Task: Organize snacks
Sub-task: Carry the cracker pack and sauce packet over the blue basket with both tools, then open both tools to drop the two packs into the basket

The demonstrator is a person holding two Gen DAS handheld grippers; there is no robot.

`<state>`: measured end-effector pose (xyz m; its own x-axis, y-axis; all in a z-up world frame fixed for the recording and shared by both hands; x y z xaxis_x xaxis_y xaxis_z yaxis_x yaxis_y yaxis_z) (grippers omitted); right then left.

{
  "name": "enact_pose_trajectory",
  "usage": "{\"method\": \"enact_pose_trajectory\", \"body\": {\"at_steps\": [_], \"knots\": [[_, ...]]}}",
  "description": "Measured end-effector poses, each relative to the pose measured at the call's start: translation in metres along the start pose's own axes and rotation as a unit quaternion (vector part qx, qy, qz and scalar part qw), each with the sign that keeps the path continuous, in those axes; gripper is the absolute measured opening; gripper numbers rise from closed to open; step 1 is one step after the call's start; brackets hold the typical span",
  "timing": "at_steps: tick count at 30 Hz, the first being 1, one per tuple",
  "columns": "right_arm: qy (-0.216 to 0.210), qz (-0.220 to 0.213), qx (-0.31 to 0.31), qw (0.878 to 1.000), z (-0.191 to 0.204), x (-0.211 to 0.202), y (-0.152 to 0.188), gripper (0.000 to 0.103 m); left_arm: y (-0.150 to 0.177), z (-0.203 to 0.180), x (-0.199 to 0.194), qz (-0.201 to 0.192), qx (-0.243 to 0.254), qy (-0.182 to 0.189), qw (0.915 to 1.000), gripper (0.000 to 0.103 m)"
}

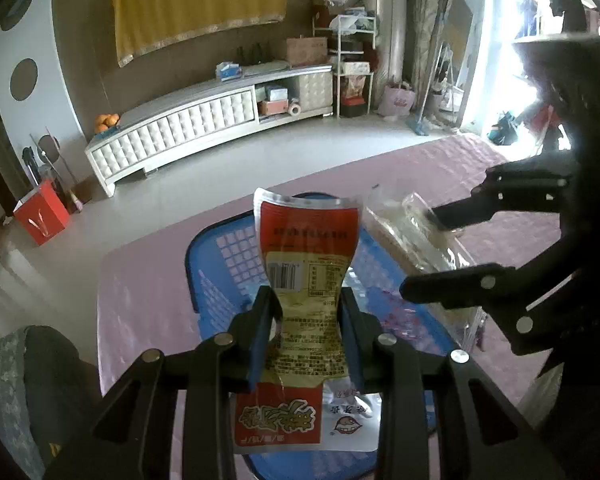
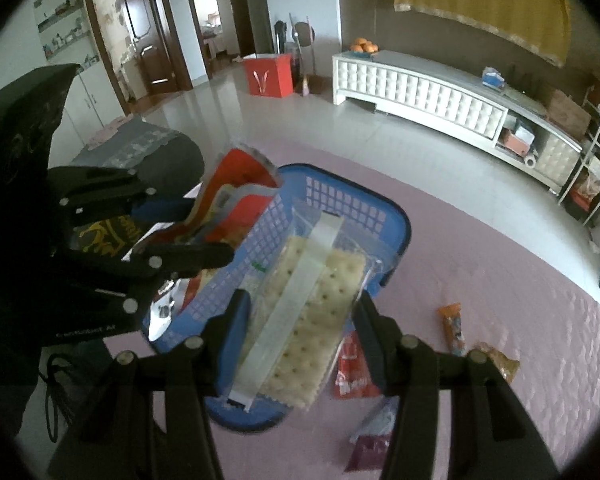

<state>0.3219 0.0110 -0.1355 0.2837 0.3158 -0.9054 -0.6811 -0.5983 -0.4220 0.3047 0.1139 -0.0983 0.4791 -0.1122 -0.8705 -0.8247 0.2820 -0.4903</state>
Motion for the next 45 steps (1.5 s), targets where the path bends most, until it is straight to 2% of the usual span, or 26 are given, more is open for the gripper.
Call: {"method": "enact_pose_trajectory", "body": {"at_steps": [11, 16, 18, 19, 21, 24, 27, 29, 31, 36, 38, 45], "knots": [[-0.002, 0.036, 0.008, 0.999, -0.021, 0.051, -0.017, 0.057, -0.005, 0.021, 0.055, 0.037, -0.025, 0.013, 0.9989, 0.031], [-0.01, 0.041, 0.01, 0.999, -0.026, 0.062, -0.023, 0.057, -0.013, 0.025, 0.057, 0.026, -0.043, 0.015, 0.9986, 0.033], [-0.002, 0.041, 0.003, 0.999, -0.027, 0.063, -0.027, 0.057, -0.015, 0.027, 0.058, 0.025, -0.048, 0.012, 0.9984, 0.035], [0.001, 0.039, -0.002, 0.999, -0.026, 0.064, -0.028, 0.057, -0.016, 0.028, 0.058, 0.026, -0.049, 0.007, 0.9985, 0.041], [-0.001, 0.038, -0.008, 0.999, -0.024, 0.066, -0.029, 0.057, -0.017, 0.031, 0.059, 0.026, -0.048, -0.008, 0.9985, 0.043], [-0.004, 0.033, -0.013, 0.999, -0.022, 0.065, -0.031, 0.058, -0.014, 0.041, 0.06, 0.032, -0.067, -0.015, 0.9971, 0.052], [-0.002, 0.031, -0.025, 0.999, -0.02, 0.066, -0.034, 0.065, -0.009, 0.05, 0.058, 0.032, -0.087, 0.0, 0.9957, 0.059], [0.016, 0.024, -0.029, 0.999, -0.021, 0.063, -0.035, 0.084, -0.004, 0.051, 0.055, 0.031, -0.09, 0.002, 0.9955, 0.065], [0.03, 0.016, -0.027, 0.999, -0.025, 0.058, -0.034, 0.088, -0.001, 0.051, 0.051, 0.029, -0.086, -0.002, 0.9958, 0.069], [0.03, 0.019, 0.001, 0.999, -0.034, 0.049, -0.028, 0.088, -0.001, 0.043, 0.036, 0.025, -0.073, -0.004, 0.997, 0.072], [0.027, 0.013, 0.01, 0.999, -0.035, 0.04, -0.024, 0.088, -0.001, 0.035, 0.025, 0.02, -0.066, -0.001, 0.9976, 0.077], [0.033, -0.006, 0.028, 0.999, -0.037, -0.002, -0.012, 0.088, -0.003, 0.007, -0.009, 0.004, -0.051, -0.005, 0.9987, 0.078]]}}
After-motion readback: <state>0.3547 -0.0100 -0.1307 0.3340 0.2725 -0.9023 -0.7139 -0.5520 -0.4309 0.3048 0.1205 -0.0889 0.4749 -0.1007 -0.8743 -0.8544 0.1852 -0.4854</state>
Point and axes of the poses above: each gripper's, at about its wrist camera, not at the fingertips, and x roughly the way its jaws point, z to its left, y to its underside, the point moved 10 cm from there along x, roughly the way its jaws point, and after that the axes turned 12 degrees about z, right-handed, at the moved point
